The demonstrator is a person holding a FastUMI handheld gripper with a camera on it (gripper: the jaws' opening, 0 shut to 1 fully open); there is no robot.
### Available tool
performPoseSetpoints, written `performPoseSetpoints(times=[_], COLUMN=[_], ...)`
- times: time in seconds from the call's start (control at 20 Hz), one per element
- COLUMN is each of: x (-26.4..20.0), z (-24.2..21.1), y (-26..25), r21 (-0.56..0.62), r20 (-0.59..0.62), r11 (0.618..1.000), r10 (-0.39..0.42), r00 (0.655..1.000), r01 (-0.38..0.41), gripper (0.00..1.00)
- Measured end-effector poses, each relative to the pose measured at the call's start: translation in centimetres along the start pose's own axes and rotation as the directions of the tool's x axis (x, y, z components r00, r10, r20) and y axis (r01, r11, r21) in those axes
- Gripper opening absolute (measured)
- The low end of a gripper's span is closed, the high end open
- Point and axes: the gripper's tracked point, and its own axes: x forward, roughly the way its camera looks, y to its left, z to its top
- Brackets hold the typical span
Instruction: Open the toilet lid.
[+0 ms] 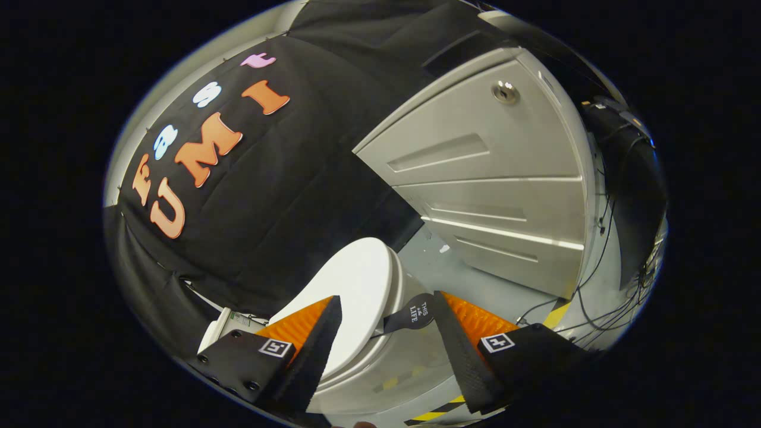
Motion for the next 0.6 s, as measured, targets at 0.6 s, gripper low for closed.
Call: performPoseSetpoints(times=[0.6], x=[4.5], z=[-1.9], y=[-3.0], r21=[0.265], r20=[-0.041], r11=[0.964], r10=[-0.001], r00=[0.999], r01=[0.012], gripper=[0.87])
